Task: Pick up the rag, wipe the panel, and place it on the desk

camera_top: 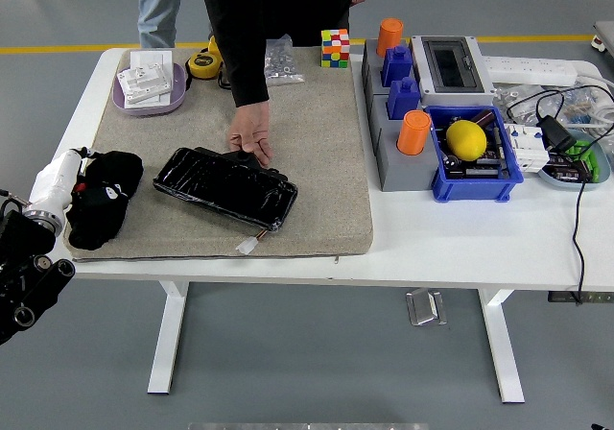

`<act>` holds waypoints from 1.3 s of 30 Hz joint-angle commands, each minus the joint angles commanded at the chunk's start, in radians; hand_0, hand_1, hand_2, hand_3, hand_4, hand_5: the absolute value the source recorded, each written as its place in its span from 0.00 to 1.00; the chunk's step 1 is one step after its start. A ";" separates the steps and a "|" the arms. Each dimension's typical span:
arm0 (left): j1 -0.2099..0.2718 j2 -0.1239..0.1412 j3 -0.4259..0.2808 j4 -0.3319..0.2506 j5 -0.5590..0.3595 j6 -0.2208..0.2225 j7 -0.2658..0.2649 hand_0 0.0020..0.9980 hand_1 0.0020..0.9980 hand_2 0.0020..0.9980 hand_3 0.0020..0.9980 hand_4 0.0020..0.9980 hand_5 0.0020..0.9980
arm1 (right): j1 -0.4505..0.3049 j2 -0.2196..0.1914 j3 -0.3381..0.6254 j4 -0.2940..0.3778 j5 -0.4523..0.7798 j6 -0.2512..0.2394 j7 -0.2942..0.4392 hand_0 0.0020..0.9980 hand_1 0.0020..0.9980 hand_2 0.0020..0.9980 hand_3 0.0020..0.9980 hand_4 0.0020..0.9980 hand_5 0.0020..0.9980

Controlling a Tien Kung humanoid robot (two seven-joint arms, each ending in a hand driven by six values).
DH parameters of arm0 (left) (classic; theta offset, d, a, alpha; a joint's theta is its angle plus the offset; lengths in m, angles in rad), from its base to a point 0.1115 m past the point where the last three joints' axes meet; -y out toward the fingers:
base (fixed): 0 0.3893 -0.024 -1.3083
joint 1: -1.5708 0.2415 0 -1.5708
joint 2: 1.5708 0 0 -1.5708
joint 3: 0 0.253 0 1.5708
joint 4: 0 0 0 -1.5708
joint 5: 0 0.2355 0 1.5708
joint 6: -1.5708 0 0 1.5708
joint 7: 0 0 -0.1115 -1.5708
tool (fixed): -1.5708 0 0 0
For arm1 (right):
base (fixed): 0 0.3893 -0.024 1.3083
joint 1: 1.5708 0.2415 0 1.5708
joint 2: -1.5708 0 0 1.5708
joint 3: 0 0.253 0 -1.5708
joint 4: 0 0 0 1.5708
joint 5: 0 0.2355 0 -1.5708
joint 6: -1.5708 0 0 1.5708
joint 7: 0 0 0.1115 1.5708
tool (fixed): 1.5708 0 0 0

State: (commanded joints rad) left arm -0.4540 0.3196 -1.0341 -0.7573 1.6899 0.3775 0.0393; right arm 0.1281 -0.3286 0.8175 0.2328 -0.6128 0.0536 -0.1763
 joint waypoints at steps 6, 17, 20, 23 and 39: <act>0.002 0.002 0.005 0.001 0.013 0.011 0.002 0.27 0.22 0.60 0.44 0.38 0.00 | -0.001 0.001 0.000 0.000 -0.001 0.000 0.000 0.72 0.63 0.67 0.58 0.97 0.56; 0.006 0.007 0.005 -0.002 0.010 0.011 -0.002 0.25 0.20 0.56 0.37 0.30 0.00 | -0.004 0.002 -0.007 0.000 0.002 0.000 0.000 0.72 0.63 0.67 0.58 0.97 0.56; 0.005 0.011 -0.005 -0.018 0.013 0.008 -0.001 0.25 0.19 0.57 0.38 0.29 0.00 | -0.005 0.004 -0.008 -0.001 0.001 0.001 0.000 0.72 0.63 0.67 0.58 0.97 0.56; 0.004 0.017 -0.012 -0.052 0.022 0.002 0.006 0.25 0.19 0.57 0.38 0.29 0.00 | -0.006 0.005 -0.009 -0.002 0.000 0.001 0.000 0.72 0.63 0.67 0.58 0.97 0.56; -0.016 0.021 0.006 -0.246 0.061 -0.031 0.057 0.25 0.19 0.56 0.39 0.26 0.00 | -0.008 0.007 -0.023 -0.009 0.011 0.003 0.001 0.72 0.63 0.67 0.58 0.97 0.56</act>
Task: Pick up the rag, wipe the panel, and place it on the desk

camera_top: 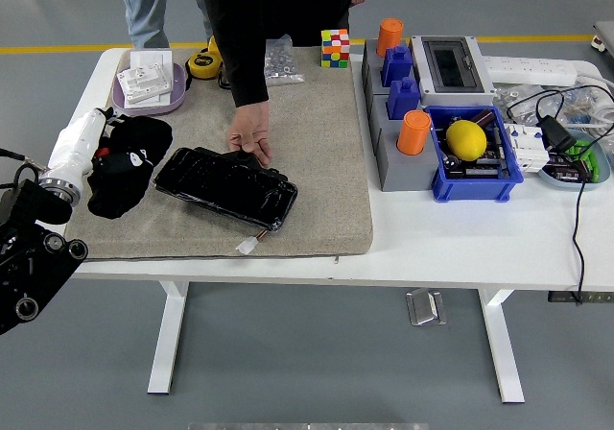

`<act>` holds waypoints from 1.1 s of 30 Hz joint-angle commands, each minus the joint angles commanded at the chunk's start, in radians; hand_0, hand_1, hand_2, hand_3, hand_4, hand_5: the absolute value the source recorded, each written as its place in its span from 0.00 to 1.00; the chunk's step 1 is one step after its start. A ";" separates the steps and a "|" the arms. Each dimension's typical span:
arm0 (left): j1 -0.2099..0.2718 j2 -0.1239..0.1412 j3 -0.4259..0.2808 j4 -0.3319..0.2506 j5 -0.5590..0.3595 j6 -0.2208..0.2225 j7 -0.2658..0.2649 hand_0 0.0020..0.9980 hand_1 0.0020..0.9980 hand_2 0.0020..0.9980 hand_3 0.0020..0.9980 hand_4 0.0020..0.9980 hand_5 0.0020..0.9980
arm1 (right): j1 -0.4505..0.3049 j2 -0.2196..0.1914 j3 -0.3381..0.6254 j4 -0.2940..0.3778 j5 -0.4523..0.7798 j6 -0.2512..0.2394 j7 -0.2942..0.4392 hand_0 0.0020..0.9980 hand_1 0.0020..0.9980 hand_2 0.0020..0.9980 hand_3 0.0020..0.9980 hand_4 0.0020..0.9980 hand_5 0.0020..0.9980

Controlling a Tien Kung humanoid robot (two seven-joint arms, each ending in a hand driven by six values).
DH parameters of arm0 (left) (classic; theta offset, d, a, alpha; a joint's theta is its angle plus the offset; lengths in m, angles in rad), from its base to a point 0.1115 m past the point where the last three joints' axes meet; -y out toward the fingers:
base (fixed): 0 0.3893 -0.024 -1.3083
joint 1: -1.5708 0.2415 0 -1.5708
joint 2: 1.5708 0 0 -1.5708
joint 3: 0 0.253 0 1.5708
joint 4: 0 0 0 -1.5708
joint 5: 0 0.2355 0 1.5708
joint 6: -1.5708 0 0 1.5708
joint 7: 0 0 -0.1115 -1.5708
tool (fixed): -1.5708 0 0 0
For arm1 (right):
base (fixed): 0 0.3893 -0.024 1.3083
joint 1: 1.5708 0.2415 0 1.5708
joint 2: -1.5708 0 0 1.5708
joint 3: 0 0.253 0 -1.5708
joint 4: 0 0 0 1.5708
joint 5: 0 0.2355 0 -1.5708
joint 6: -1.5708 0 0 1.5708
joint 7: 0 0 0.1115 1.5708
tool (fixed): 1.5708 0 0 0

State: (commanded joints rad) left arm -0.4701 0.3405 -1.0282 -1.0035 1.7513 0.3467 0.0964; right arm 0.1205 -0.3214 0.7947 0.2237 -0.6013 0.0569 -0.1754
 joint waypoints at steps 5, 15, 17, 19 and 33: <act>-0.032 -0.018 0.042 0.056 -0.019 0.013 -0.010 0.25 0.19 0.56 0.39 0.26 0.00 | 0.004 0.000 -0.002 0.001 0.000 0.000 0.001 0.72 0.63 0.67 0.58 0.97 0.56; -0.051 -0.038 0.093 0.095 -0.037 0.021 -0.018 0.25 0.19 0.56 0.39 0.26 0.00 | 0.007 -0.006 -0.007 0.002 0.007 0.002 0.000 0.72 0.63 0.67 0.58 0.97 0.55; -0.051 -0.041 0.103 0.089 -0.035 0.020 -0.017 0.25 0.19 0.56 0.39 0.26 0.00 | 0.007 -0.006 -0.005 0.002 0.005 0.002 0.000 0.72 0.63 0.67 0.58 0.97 0.55; -0.053 -0.043 0.119 0.083 -0.038 0.020 -0.016 0.25 0.19 0.55 0.39 0.26 0.00 | 0.006 -0.006 -0.004 0.002 0.004 0.002 0.000 0.72 0.63 0.67 0.58 0.97 0.55; -0.065 -0.056 0.213 0.033 -0.030 0.021 0.000 0.25 0.19 0.55 0.40 0.27 0.00 | 0.006 -0.013 -0.007 0.002 0.005 0.007 0.000 0.72 0.63 0.67 0.58 0.97 0.55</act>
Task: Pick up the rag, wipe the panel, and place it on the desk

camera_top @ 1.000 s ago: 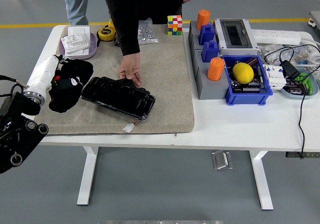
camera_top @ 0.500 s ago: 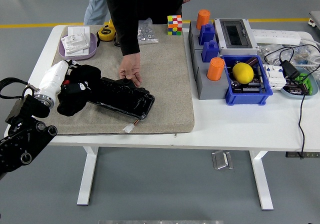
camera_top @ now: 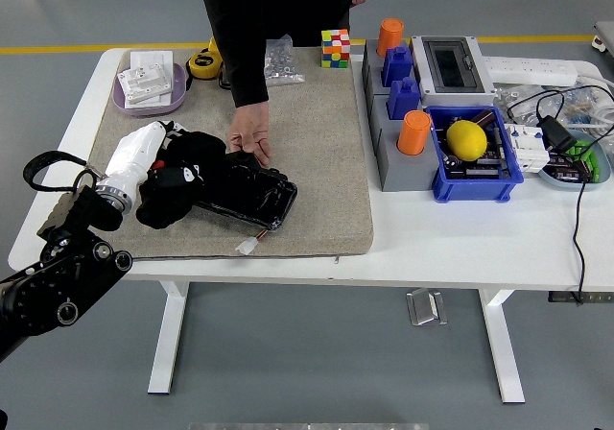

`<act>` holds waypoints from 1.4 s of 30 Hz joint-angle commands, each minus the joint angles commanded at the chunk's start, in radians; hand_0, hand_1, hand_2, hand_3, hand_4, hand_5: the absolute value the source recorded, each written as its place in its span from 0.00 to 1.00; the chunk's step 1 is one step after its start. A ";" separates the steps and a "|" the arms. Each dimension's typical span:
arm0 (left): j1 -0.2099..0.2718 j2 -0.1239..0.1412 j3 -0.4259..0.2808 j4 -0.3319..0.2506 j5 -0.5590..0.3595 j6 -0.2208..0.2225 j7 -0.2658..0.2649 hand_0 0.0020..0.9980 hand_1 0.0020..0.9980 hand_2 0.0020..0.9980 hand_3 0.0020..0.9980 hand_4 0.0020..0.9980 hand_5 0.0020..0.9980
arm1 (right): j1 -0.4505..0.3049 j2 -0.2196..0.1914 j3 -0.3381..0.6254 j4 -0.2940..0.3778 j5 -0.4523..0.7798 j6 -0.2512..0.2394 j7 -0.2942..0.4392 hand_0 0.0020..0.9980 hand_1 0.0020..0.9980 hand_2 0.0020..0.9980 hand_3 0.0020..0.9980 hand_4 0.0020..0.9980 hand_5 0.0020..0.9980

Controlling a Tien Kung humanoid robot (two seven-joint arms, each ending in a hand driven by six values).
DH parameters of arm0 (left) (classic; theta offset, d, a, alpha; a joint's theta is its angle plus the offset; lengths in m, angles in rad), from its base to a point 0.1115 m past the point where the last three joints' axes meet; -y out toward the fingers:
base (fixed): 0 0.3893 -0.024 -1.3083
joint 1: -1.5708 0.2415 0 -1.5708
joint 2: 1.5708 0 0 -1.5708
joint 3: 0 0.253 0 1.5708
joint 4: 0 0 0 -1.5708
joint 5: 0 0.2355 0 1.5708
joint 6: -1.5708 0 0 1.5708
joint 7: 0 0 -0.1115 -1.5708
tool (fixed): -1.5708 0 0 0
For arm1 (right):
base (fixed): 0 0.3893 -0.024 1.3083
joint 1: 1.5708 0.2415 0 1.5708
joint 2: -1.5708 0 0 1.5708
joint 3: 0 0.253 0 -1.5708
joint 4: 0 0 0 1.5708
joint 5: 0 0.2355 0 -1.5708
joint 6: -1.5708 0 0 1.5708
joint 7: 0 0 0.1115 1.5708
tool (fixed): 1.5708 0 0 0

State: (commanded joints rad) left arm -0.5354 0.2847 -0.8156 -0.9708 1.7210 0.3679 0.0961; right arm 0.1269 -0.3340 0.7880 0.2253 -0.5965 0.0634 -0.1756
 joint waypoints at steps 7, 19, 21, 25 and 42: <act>-0.006 -0.004 0.054 -0.026 -0.006 -0.003 0.006 0.24 0.19 0.55 0.40 0.27 0.00 | 0.001 -0.005 -0.001 0.000 0.001 0.002 -0.001 0.72 0.63 0.67 0.58 0.97 0.55; -0.027 -0.007 0.142 -0.099 -0.014 -0.021 0.018 0.24 0.19 0.55 0.40 0.27 0.00 | 0.001 -0.011 -0.006 0.000 0.002 0.008 -0.003 0.72 0.63 0.67 0.58 0.97 0.55; -0.031 -0.005 0.157 -0.110 -0.015 -0.025 0.020 0.24 0.19 0.55 0.41 0.27 0.00 | 0.001 -0.012 -0.007 0.000 0.003 0.008 -0.003 0.72 0.63 0.67 0.58 0.97 0.55; -0.038 -0.002 0.185 -0.128 -0.020 -0.038 0.021 0.24 0.19 0.55 0.41 0.27 0.00 | 0.001 -0.014 -0.008 -0.001 0.003 0.008 -0.004 0.72 0.63 0.67 0.58 0.97 0.55; -0.054 0.005 0.254 -0.173 -0.006 -0.064 0.013 0.24 0.19 0.55 0.41 0.28 0.00 | 0.000 -0.016 -0.014 -0.002 0.003 0.008 -0.005 0.72 0.63 0.67 0.58 0.98 0.55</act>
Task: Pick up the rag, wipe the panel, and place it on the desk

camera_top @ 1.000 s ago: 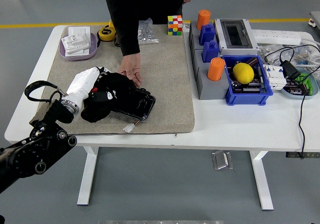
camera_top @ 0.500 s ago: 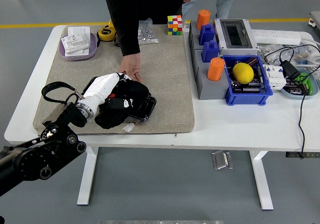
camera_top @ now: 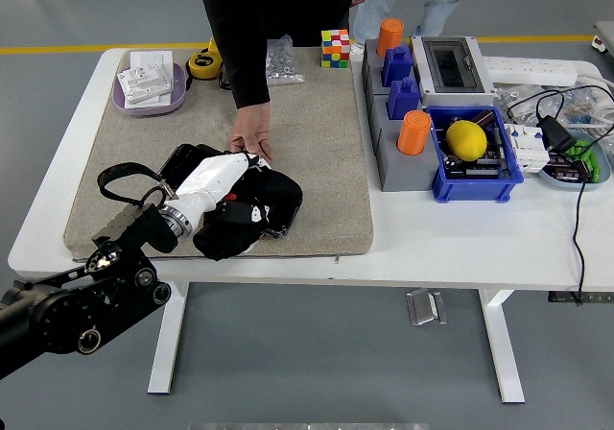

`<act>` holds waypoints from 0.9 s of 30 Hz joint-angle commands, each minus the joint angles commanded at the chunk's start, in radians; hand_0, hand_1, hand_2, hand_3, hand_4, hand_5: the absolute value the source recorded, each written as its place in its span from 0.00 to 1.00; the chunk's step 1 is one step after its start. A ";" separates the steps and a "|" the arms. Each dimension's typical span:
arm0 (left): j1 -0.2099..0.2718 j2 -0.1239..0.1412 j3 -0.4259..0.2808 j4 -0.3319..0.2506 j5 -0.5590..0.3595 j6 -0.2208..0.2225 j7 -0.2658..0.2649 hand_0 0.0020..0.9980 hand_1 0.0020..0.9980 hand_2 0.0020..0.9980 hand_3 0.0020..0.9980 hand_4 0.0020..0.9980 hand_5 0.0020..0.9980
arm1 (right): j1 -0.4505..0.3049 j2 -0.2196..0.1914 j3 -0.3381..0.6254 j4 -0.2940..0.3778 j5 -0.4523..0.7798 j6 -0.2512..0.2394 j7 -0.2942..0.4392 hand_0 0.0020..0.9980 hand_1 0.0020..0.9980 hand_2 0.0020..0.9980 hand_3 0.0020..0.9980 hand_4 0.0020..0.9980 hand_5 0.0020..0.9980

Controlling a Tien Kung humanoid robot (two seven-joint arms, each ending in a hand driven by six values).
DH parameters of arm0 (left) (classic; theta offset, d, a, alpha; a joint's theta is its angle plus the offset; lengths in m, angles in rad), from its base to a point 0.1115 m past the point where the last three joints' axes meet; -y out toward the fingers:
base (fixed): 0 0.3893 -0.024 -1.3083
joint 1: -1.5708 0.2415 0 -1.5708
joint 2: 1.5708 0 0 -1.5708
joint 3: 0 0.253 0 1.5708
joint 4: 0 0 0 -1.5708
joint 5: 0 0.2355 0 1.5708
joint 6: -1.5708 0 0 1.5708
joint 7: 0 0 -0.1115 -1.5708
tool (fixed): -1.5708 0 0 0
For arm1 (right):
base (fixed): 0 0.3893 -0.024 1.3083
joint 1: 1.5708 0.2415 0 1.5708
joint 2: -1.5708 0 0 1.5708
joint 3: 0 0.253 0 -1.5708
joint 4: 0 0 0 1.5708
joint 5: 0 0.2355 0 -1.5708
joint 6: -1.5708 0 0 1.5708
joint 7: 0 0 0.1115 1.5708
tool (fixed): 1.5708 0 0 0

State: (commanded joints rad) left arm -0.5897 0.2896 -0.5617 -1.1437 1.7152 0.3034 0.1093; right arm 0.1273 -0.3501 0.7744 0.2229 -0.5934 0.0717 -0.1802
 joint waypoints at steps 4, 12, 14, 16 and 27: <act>-0.003 -0.003 0.006 -0.014 0.000 -0.001 0.001 0.24 0.19 0.55 0.41 0.28 0.00 | 0.000 0.000 -0.003 0.000 0.000 0.000 0.000 0.72 0.63 0.67 0.58 0.98 0.55; -0.007 -0.005 0.009 -0.044 0.001 -0.006 0.008 0.24 0.19 0.55 0.41 0.28 0.00 | -0.001 0.000 -0.005 -0.002 0.002 0.001 0.000 0.72 0.63 0.67 0.58 0.98 0.55; -0.009 -0.006 0.009 -0.050 -0.003 -0.005 0.008 0.24 0.19 0.55 0.41 0.28 0.00 | -0.001 0.001 -0.004 -0.002 0.001 0.001 0.000 0.72 0.63 0.67 0.58 0.98 0.55; -0.011 -0.008 0.010 -0.052 -0.007 -0.006 0.011 0.24 0.19 0.55 0.41 0.28 0.00 | -0.001 0.001 -0.003 -0.001 0.000 0.001 0.000 0.72 0.63 0.67 0.58 0.98 0.55; 0.000 -0.018 -0.012 0.005 -0.010 0.006 0.015 0.24 0.19 0.55 0.42 0.28 0.00 | -0.002 0.000 -0.005 -0.001 0.003 0.003 -0.001 0.72 0.63 0.67 0.58 0.98 0.55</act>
State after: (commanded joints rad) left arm -0.5896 0.2716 -0.5738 -1.1385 1.7055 0.3094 0.1242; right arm 0.1254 -0.3503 0.7691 0.2214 -0.5901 0.0744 -0.1810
